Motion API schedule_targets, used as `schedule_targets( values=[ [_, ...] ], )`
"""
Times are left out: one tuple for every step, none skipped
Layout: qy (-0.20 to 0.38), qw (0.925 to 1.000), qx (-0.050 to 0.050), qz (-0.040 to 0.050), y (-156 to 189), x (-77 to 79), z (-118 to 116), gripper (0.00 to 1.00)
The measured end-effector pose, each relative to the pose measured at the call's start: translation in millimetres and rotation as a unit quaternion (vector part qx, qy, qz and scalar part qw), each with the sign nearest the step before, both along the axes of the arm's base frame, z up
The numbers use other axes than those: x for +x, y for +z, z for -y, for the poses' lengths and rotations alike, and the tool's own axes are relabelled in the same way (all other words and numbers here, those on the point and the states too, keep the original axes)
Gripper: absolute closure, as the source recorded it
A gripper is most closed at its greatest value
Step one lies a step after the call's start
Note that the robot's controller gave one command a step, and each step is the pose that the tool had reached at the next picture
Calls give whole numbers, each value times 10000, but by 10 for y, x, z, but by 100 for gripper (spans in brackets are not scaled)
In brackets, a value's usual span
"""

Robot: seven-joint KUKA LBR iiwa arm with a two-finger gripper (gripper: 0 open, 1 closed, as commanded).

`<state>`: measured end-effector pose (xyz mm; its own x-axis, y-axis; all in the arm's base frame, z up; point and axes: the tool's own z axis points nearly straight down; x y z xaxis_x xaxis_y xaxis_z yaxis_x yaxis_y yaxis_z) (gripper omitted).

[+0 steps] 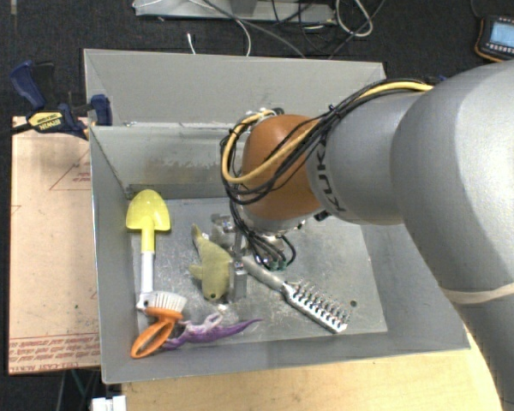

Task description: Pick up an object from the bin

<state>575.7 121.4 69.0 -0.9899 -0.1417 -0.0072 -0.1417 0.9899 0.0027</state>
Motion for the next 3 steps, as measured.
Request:
schedule_targets(
  values=[
    [-1498, 9885, 125, 144, 11, -214, -138, 100],
    [-1502, 9885, 125, 144, 11, -214, -137, 100],
    [-1467, 9890, 124, 135, 975, -162, -147, 100]
  ],
)
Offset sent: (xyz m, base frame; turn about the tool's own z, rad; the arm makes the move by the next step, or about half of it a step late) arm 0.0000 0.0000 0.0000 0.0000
